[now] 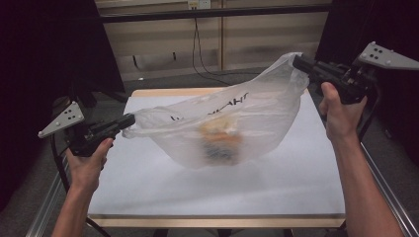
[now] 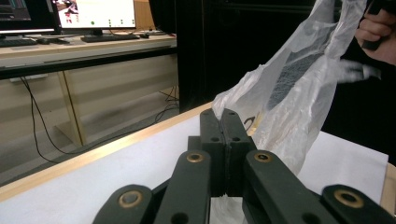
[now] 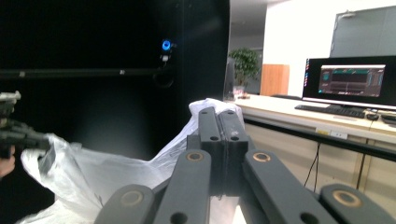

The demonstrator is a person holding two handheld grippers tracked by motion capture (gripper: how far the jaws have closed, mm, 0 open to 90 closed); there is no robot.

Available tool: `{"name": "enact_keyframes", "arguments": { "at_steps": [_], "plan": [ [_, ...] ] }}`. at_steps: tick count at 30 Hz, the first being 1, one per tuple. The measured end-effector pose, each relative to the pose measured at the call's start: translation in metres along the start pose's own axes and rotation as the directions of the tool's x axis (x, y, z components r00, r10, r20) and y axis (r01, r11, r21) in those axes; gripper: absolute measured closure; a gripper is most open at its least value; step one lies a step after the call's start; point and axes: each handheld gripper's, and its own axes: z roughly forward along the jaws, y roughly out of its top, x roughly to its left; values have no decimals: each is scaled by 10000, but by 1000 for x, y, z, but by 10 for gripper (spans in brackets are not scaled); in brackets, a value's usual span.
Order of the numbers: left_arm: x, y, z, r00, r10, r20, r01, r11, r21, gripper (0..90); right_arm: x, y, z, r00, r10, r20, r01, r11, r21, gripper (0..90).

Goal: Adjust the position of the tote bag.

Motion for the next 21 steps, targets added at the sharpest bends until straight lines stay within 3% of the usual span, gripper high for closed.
{"name": "enact_keyframes", "arguments": {
  "at_steps": [2, 6, 11, 14, 21],
  "plan": [
    [1, 3, 4, 10000, -38, -5, 38, 9999, -123, 900, -3, 5, 3, 9999, 66, 97, -65, 9999, -115, 900],
    [3, 1, 11, 10000, -57, -79, 56, 10000, -64, 900, -6, 2, 7, 9999, 105, 132, -107, 9998, 152, 900],
    [7, -7, 20, 9998, -185, -28, 185, 9996, 190, 900, -11, -20, 9, 9993, 296, 218, -313, 9961, 820, 900],
    [8, -12, 24, 9992, -287, -264, 302, 9978, 595, 900, -13, -27, 7, 9988, 394, 303, -423, 9938, 1030, 900],
    [22, -32, 31, 9983, -585, -60, 588, 9900, 1280, 900, -19, -57, 3, 9976, 410, 550, -505, 9813, 1857, 900]
  ]
}}
